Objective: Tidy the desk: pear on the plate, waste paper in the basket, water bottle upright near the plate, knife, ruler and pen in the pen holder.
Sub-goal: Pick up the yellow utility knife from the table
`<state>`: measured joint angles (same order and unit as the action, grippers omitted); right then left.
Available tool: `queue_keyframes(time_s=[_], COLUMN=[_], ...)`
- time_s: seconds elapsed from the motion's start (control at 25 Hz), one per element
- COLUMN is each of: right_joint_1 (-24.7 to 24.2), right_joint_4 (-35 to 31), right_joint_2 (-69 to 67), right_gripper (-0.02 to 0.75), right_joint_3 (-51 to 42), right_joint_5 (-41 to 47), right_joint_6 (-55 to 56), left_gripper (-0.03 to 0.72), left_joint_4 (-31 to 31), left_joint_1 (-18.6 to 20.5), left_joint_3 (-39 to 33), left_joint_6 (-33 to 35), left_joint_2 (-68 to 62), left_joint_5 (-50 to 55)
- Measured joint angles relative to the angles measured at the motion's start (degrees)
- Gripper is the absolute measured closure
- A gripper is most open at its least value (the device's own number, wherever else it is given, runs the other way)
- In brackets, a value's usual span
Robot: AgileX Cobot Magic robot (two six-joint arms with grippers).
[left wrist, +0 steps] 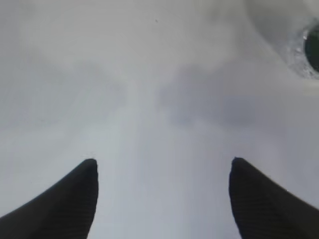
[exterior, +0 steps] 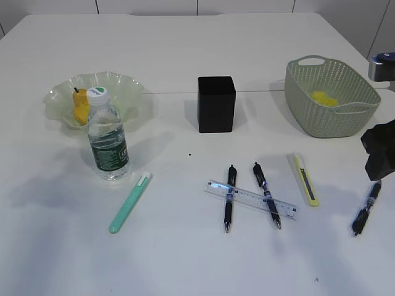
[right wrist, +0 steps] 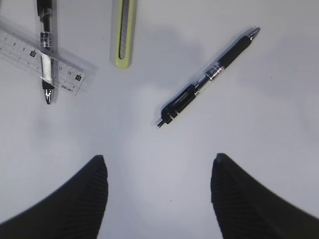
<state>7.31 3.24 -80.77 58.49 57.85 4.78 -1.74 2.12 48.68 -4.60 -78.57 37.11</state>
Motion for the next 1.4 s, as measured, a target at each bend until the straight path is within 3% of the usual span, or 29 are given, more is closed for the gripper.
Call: queue_keyframes(time_s=[0.16,0.32,0.44,0.72,1.08,1.4], right_joint_1=[0.0,0.0,0.0,0.0,0.0,0.0], right_joint_4=[0.0,0.0,0.0,-2.0,-4.0,-4.1], right_joint_2=[0.0,0.0,-0.1,-9.0,-26.4,-36.8], right_gripper=[0.256,0.256,0.256,0.256,0.256,0.280], right_joint_3=[0.0,0.4,2.8,12.6,29.0,35.7], right_joint_5=[0.0,0.1,0.4,3.0,7.2,7.5], right_joint_6=[0.0,0.0,0.0,0.1,1.0,2.1], left_gripper=[0.106,0.108,0.108,0.108,0.108,0.109], left_joint_4=[-7.4,-9.1,-9.0,-8.0,-7.2,-7.1], left_joint_1=[-0.2,-0.5,-1.7,-9.3,-9.7,-9.7], left_joint_3=[2.4,2.9,2.9,2.9,2.9,2.9], left_joint_6=[5.4,6.3,6.4,5.5,4.2,4.2], left_joint_2=[0.0,0.1,0.2,0.2,0.3,0.3], left_joint_5=[8.4,14.1,14.5,10.4,7.9,8.1])
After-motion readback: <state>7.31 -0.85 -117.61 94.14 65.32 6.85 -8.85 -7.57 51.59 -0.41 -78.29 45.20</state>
